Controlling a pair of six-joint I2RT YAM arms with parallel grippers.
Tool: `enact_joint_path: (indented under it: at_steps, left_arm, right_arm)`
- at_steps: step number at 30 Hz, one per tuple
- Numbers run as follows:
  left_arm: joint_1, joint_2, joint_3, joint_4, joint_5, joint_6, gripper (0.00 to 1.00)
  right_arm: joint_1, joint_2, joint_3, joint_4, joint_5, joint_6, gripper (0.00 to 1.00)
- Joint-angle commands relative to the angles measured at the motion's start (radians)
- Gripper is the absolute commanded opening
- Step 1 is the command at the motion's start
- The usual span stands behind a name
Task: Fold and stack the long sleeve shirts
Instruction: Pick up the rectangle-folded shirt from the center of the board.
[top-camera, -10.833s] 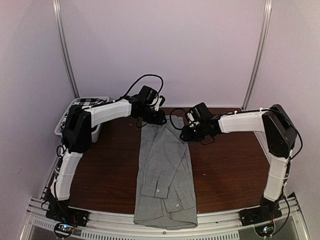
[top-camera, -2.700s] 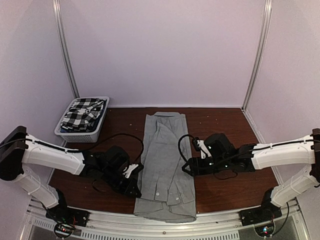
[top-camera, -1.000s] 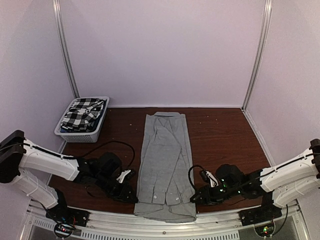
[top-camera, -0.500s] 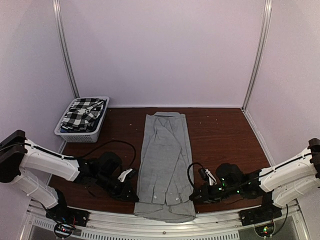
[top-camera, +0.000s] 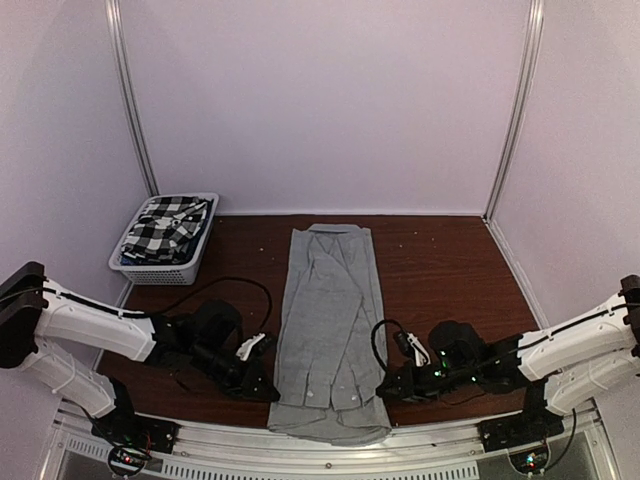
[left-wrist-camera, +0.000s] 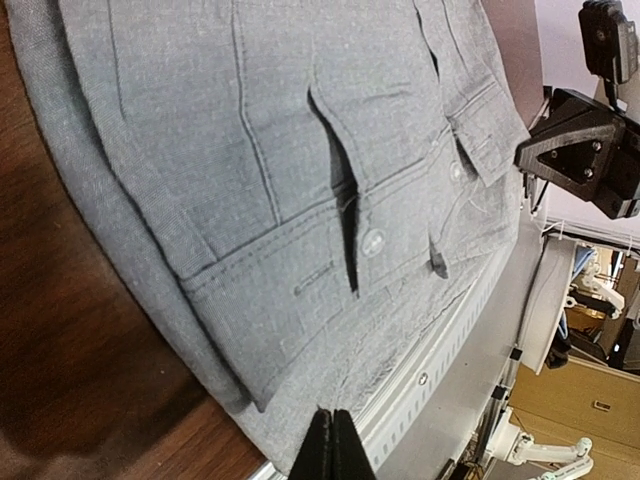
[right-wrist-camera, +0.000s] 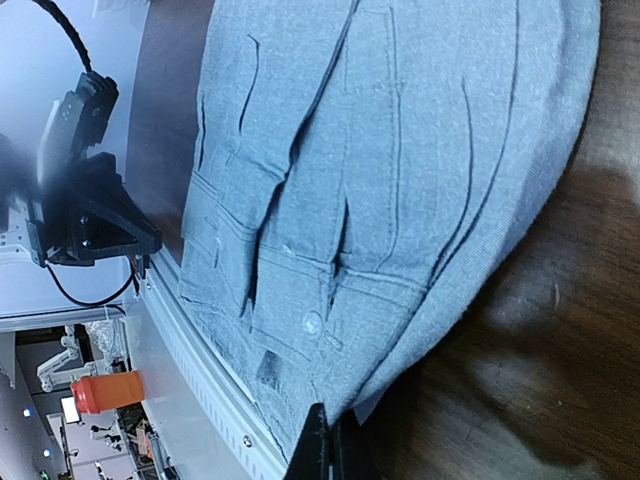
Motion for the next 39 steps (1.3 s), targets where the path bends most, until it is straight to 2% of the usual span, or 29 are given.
enact_joint_path:
  at_steps: [1, 3, 5, 9, 13, 19, 22, 26, 35, 39]
  left_arm:
    - [0.013, -0.019, 0.023, -0.037, -0.017, 0.011, 0.04]
    - [0.014, -0.016, 0.018, -0.061, -0.038, 0.02, 0.12]
    - [0.014, -0.012, 0.014, -0.065, -0.048, 0.022, 0.24]
    - [0.013, 0.01, 0.026, -0.09, -0.074, 0.039, 0.37]
    - [0.013, 0.042, 0.048, -0.104, -0.082, 0.057, 0.42]
    - [0.012, 0.089, 0.074, -0.104, -0.101, 0.063, 0.43]
    - [0.013, 0.101, 0.085, -0.1, -0.104, 0.059, 0.4]
    - [0.011, 0.1, 0.088, -0.095, -0.096, 0.056, 0.31]
    - [0.01, 0.072, 0.091, -0.053, -0.041, 0.029, 0.03]
    - [0.012, 0.055, 0.092, -0.043, -0.02, 0.009, 0.0]
  right_arm:
    - [-0.004, -0.028, 0.041, -0.048, 0.033, -0.037, 0.0]
    - [-0.005, -0.025, 0.037, -0.04, 0.027, -0.033, 0.0]
    - [-0.005, -0.02, 0.034, -0.035, 0.025, -0.032, 0.0]
    - [-0.006, -0.015, 0.029, -0.024, 0.023, -0.03, 0.0]
    - [-0.004, -0.015, 0.025, -0.018, 0.024, -0.029, 0.0]
    - [-0.005, -0.011, 0.016, -0.003, 0.025, -0.023, 0.0]
    - [-0.005, -0.014, 0.009, 0.006, 0.024, -0.019, 0.0]
    - [-0.006, -0.021, 0.005, 0.01, 0.022, -0.017, 0.0]
    - [-0.005, -0.031, 0.011, 0.008, 0.024, -0.019, 0.0]
    - [-0.007, -0.051, 0.027, -0.025, 0.04, -0.03, 0.0]
